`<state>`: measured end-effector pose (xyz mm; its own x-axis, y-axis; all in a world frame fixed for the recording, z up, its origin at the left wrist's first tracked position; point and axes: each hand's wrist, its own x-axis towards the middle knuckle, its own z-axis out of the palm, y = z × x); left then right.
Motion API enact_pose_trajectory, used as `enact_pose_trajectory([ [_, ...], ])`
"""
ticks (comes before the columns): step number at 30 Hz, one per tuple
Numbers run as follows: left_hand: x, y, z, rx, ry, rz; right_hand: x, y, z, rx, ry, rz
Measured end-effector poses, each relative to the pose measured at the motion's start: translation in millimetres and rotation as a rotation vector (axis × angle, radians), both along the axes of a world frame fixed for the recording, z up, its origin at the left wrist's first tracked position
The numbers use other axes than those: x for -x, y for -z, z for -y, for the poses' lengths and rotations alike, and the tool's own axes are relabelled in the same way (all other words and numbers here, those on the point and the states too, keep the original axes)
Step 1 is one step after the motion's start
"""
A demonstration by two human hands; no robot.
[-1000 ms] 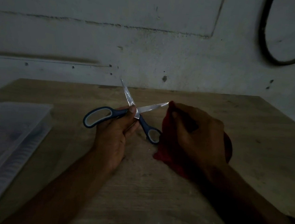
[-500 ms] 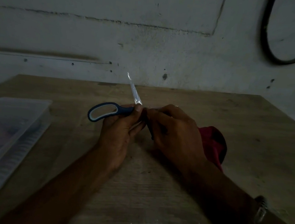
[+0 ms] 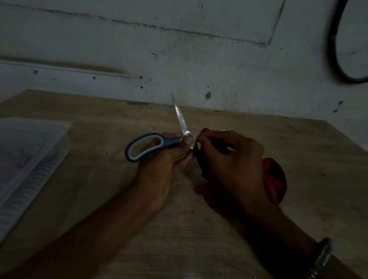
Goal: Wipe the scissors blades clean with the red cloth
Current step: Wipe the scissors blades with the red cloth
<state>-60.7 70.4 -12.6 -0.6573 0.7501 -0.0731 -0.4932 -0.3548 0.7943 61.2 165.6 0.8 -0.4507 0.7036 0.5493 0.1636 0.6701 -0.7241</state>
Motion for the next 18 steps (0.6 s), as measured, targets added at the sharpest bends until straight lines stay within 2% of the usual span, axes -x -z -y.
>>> enact_pose_trajectory([
  [5,2,3,-3,-0.004,-0.050,-0.002,7,5,2,-0.114,-0.106,0.010],
  [9,5,4,-3,0.002,-0.027,0.001,4,5,-4,-0.347,-0.147,0.138],
  [13,5,1,-1,-0.013,0.012,0.012,-2,4,-2,-0.610,-0.061,0.299],
  [16,8,0,0,-0.010,-0.012,0.047,-6,1,-11,-0.612,0.062,0.372],
  [18,6,-1,0,-0.012,-0.010,0.033,-10,2,-28,-0.558,0.136,0.337],
])
